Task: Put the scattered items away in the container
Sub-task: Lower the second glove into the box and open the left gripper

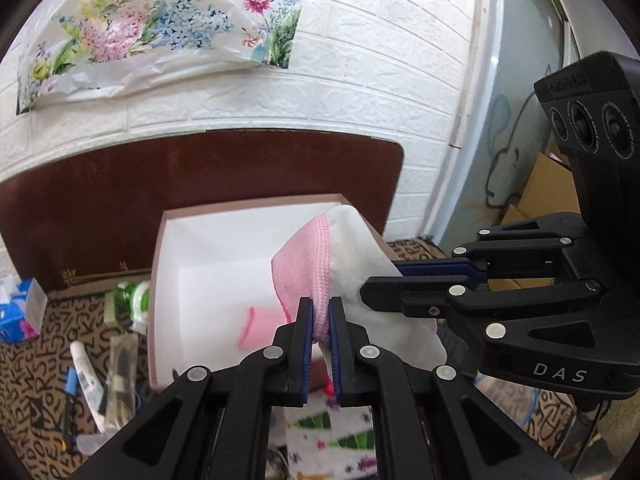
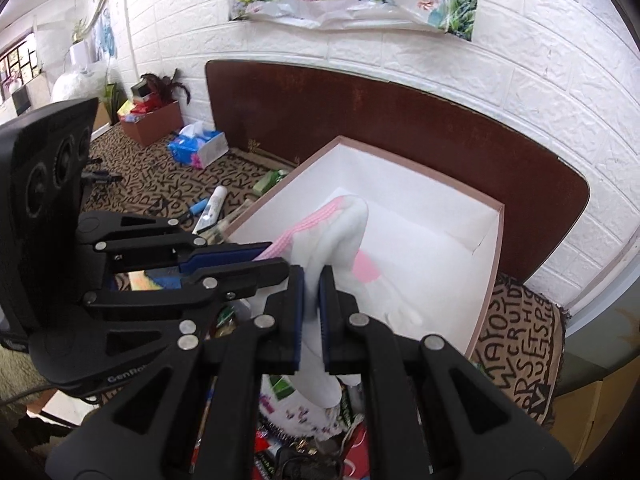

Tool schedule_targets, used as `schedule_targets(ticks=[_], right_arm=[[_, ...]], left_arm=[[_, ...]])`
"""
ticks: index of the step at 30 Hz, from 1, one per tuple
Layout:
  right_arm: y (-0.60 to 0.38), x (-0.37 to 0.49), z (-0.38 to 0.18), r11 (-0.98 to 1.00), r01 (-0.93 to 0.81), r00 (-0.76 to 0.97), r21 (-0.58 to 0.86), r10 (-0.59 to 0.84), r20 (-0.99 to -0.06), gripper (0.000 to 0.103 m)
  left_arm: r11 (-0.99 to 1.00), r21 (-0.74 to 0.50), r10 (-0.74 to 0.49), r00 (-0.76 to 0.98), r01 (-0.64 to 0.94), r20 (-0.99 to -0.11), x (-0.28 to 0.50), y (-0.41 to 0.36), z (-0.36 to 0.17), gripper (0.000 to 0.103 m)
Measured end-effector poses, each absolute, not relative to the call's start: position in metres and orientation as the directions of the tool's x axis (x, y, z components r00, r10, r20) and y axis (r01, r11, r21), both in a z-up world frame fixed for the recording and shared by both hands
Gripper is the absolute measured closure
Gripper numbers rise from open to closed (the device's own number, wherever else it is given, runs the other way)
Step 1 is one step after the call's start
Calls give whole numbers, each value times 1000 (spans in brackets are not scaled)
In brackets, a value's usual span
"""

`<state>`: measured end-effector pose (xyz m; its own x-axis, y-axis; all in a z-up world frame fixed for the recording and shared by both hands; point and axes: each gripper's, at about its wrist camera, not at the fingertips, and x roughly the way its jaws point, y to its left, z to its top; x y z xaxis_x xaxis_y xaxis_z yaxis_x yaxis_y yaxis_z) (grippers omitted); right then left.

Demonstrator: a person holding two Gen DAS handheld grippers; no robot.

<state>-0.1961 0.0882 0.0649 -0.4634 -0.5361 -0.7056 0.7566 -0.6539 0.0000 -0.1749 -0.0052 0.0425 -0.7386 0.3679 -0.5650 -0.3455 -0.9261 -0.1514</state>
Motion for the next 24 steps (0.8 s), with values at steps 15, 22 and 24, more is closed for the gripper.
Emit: schedule_targets(ticks=[15, 22, 24], right_arm=[[77, -313, 7, -751, 648, -393, 124, -470, -790, 94], [84, -327, -19, -772, 616, -358, 158, -452, -817, 94], [86, -328, -25, -778, 607, -347, 164, -445, -825, 94]], left_arm=[[-937, -227, 349, -646, -267, -679, -272, -1, -11, 97], [-930, -262, 366, -591, -258, -718, -280, 6, -33, 97], [-930, -262, 365, -582, -257, -727, -281, 8, -37, 97]])
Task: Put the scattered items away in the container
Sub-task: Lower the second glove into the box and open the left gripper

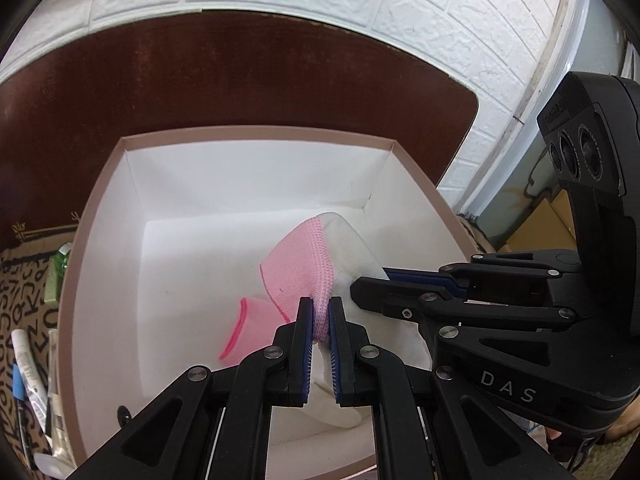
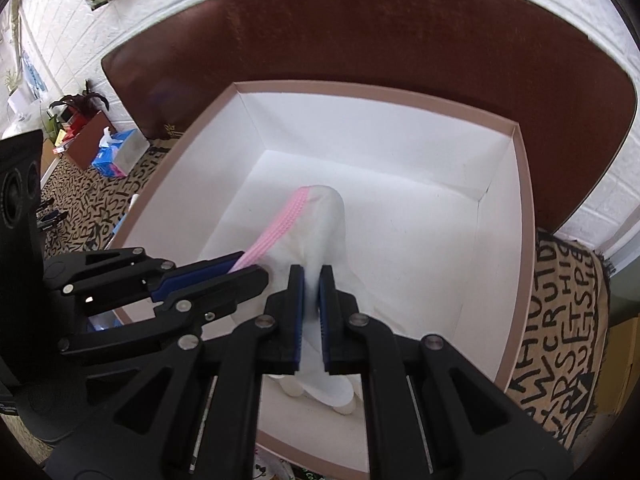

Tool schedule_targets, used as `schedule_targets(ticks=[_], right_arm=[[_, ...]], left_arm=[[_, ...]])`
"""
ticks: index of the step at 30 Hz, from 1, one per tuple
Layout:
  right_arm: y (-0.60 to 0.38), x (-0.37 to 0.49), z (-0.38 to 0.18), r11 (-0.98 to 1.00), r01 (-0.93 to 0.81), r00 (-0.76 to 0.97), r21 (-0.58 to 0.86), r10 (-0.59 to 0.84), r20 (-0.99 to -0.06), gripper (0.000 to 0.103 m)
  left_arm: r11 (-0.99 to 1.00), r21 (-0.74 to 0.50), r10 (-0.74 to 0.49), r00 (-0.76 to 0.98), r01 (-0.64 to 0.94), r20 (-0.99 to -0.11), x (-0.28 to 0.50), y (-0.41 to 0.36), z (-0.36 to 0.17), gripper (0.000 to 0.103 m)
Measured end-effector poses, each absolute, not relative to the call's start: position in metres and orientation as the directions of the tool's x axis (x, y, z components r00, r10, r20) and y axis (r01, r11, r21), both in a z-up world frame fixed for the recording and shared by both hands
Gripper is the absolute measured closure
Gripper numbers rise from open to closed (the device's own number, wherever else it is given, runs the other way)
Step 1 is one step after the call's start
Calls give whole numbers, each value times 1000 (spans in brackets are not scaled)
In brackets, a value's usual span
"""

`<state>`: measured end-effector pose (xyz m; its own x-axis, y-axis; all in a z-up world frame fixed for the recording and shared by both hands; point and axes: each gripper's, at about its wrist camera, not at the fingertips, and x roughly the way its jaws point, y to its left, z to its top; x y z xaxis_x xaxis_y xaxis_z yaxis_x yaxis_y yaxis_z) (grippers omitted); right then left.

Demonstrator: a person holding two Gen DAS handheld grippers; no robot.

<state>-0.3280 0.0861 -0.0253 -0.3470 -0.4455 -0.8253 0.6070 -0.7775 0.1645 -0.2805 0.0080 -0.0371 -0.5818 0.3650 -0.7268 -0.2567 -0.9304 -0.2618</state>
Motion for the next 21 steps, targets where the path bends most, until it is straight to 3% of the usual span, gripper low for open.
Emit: schedule_targets(ticks=[14, 21], right_arm=[[93, -326, -35, -793, 580, -342, 184, -442, -829, 89], [95, -322, -33, -797, 578, -356, 173, -437, -826, 88]], left_arm=[[-933, -262, 358, -572, -246, -738, -276, 7, -42, 96], [-935, -281, 355, -576, -217, -736, -277, 1, -41, 82]])
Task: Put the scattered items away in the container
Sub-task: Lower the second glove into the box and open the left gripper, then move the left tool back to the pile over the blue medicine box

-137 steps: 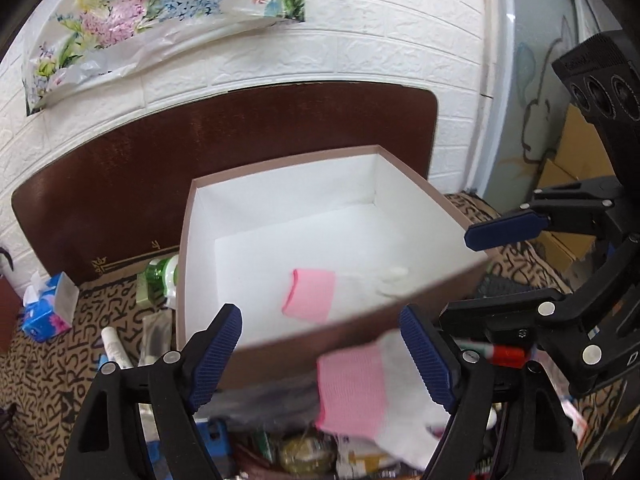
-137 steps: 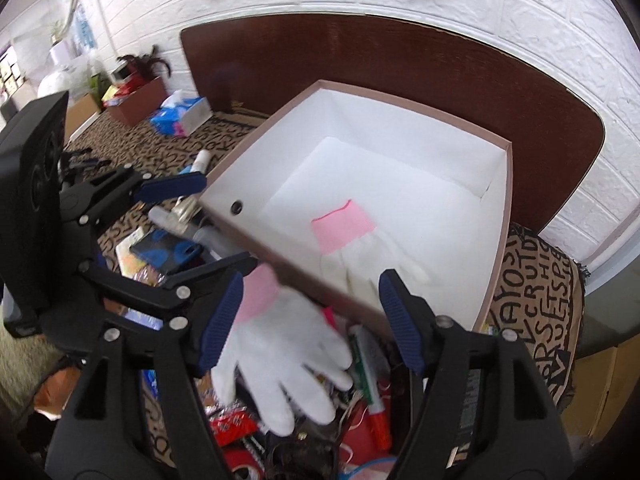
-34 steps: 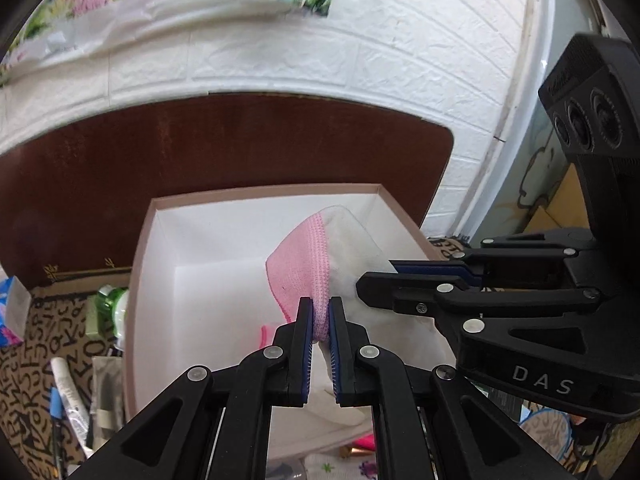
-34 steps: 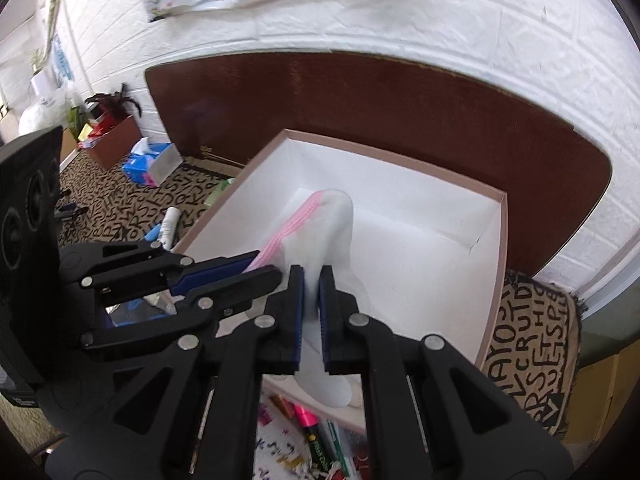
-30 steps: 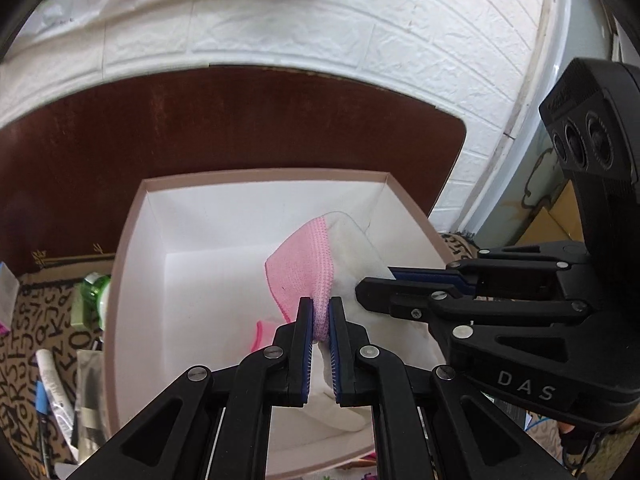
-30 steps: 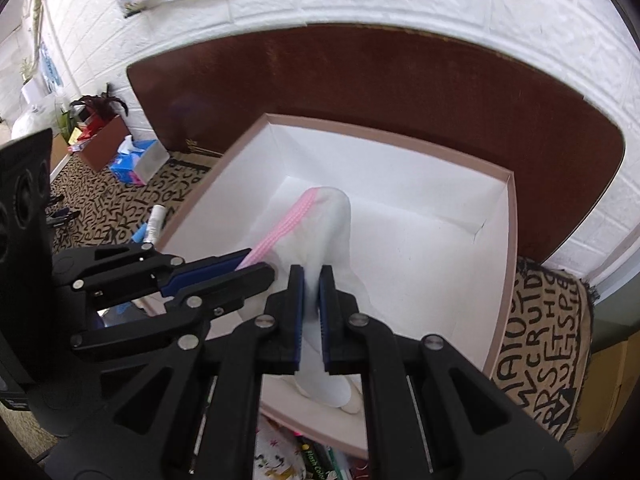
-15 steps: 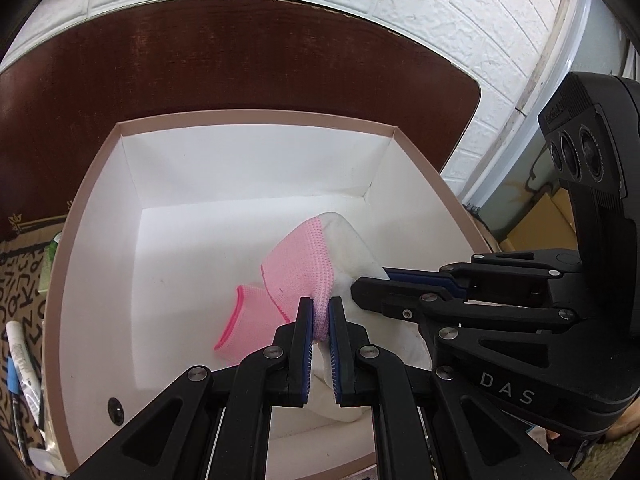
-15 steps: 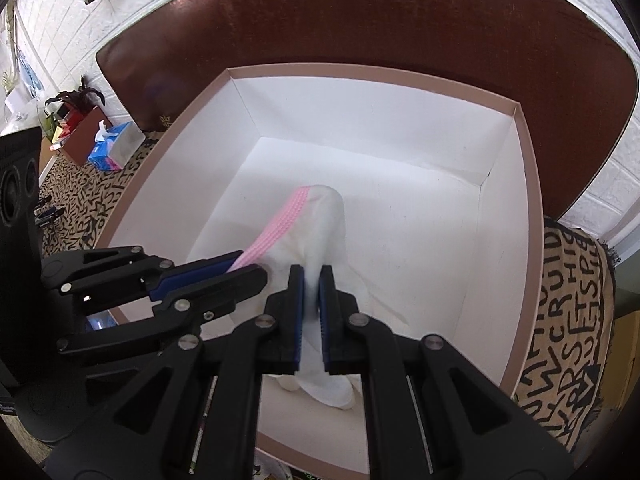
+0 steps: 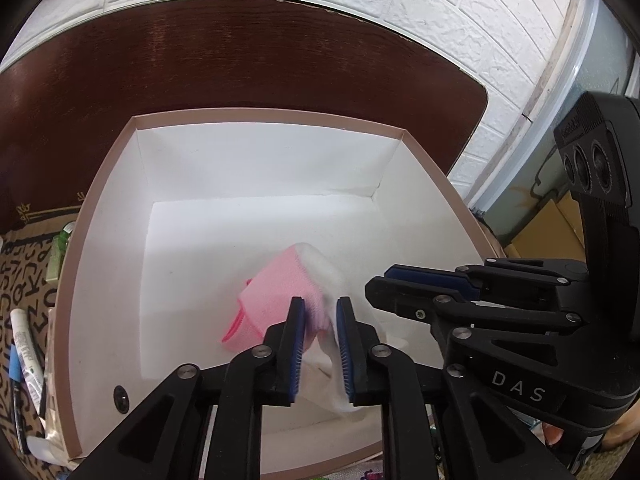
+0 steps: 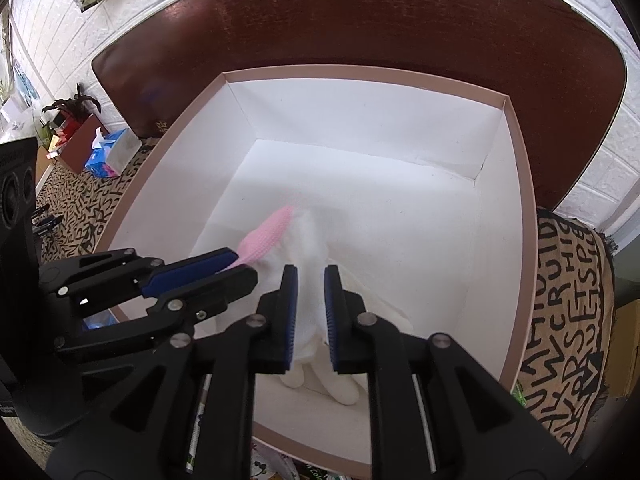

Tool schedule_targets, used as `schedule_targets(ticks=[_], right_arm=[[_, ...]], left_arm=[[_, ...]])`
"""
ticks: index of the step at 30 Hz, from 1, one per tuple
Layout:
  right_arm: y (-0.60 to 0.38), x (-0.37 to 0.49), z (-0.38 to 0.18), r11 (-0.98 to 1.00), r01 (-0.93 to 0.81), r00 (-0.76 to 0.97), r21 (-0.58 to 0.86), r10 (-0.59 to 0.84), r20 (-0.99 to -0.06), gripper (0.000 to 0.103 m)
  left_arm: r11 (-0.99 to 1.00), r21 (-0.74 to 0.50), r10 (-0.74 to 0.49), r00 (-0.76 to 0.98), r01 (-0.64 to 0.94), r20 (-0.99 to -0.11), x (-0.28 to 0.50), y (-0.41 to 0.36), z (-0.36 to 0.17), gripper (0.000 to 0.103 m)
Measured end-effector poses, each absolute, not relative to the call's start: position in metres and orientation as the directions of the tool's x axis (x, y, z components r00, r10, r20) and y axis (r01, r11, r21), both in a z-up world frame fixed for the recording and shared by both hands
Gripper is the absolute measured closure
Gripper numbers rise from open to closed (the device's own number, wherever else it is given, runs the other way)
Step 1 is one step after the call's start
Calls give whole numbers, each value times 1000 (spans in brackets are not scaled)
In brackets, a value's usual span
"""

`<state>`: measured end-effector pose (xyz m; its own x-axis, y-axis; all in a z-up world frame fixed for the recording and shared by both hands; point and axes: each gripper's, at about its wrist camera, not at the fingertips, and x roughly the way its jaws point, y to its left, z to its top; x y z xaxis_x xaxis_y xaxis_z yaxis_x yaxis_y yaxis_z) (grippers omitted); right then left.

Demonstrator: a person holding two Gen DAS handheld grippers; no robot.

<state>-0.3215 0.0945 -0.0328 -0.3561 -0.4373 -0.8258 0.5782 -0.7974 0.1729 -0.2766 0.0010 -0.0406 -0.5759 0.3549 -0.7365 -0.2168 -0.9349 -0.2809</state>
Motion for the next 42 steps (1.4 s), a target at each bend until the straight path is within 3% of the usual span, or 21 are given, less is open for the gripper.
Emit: schedule_targets(ticks=[7, 9, 13, 21, 25, 32, 42], right_arm=[[99, -319, -29, -809, 562, -366, 174, -432, -824, 80], [103, -316, -25, -818, 549, -382, 173, -429, -819, 65], [119, -302, -14, -821, 540, -418, 186, -453, -788, 47], [129, -277, 8, -803, 562, -430, 199, -489, -759, 42], [133, -257, 22, -781, 590, -442, 203, -524, -728, 28], [128, -213, 29, -711, 684, -416, 164, -564, -713, 27], [110, -137, 0, -571, 811, -298, 128, -592, -749, 27]], left_arm=[[-942, -279, 334, -610, -187, -718, -270, -7, -32, 64], [-946, -264, 321, -637, -186, -701, -262, -10, -25, 56], [-954, -227, 299, -679, -195, -671, -246, -13, -12, 38], [-953, -224, 303, -703, -205, -644, -223, -16, 5, 37], [-954, -209, 300, -713, -216, -634, -206, -18, 12, 30], [-957, -163, 289, -717, -242, -635, -168, -23, 9, 29], [-956, -204, 292, -717, -209, -633, -95, -76, -11, 25]])
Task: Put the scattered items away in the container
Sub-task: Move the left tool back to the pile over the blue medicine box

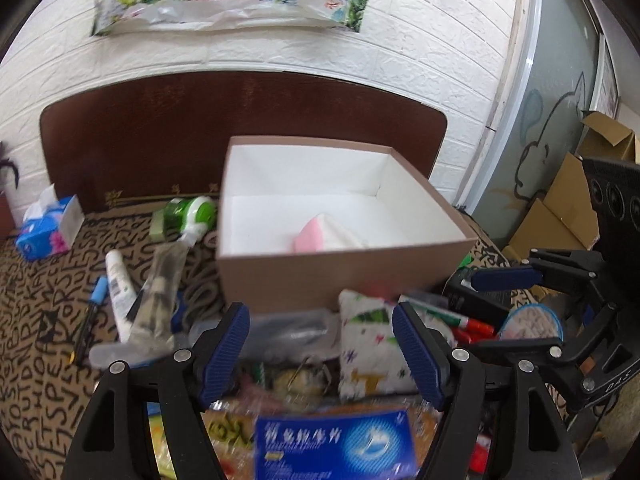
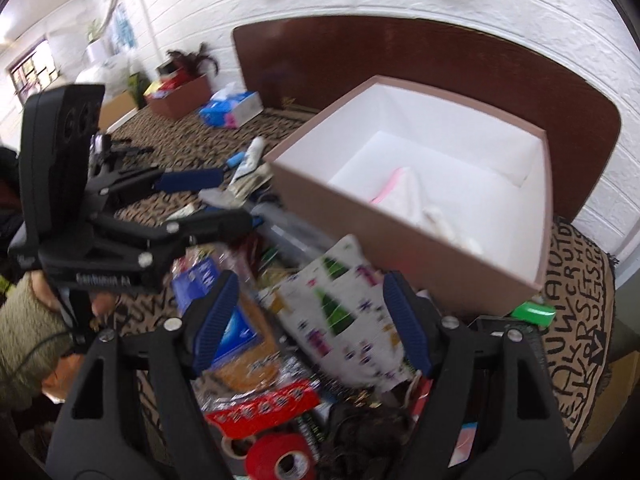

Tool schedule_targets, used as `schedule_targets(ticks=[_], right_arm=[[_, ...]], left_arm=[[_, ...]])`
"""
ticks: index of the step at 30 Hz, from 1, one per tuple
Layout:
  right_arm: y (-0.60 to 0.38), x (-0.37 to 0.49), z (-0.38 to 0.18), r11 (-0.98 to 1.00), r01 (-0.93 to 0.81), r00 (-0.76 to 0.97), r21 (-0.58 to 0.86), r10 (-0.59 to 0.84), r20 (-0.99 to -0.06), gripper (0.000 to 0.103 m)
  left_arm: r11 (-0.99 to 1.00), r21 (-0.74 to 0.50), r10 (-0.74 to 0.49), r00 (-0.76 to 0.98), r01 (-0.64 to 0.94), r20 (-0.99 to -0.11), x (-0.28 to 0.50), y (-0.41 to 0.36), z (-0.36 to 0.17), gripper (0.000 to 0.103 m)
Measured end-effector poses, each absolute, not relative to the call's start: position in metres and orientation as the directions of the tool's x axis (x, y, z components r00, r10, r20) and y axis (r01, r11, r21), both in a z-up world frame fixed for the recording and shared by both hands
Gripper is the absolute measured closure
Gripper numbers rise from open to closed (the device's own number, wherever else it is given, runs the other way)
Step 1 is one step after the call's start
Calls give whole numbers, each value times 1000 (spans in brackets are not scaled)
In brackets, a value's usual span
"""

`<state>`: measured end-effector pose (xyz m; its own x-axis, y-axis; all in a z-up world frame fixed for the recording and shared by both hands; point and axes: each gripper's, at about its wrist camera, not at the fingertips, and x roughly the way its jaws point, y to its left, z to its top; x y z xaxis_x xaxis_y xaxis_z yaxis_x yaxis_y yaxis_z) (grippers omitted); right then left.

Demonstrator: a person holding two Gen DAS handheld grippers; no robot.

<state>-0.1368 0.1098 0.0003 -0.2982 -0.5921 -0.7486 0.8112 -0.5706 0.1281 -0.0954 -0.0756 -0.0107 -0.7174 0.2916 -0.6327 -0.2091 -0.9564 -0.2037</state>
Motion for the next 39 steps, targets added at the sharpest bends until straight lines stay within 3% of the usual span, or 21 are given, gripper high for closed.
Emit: schedule_targets(ticks=[12, 24, 39], right_arm=[[83, -83, -34, -460, 887, -235, 47, -536, -811, 27], [64, -67, -53, -395, 919, -218, 7, -521, -825, 27], [60, -73, -59, -377, 926, -193, 19, -517, -834, 27]], left_arm=[[-964, -202, 263, -697, -171, -667, -43, -99, -47, 21], [-946, -146, 309, -670, -289, -675, -27, -81, -66, 21], [-924, -210, 372, -624, -319, -688, -39, -92, -84, 21]])
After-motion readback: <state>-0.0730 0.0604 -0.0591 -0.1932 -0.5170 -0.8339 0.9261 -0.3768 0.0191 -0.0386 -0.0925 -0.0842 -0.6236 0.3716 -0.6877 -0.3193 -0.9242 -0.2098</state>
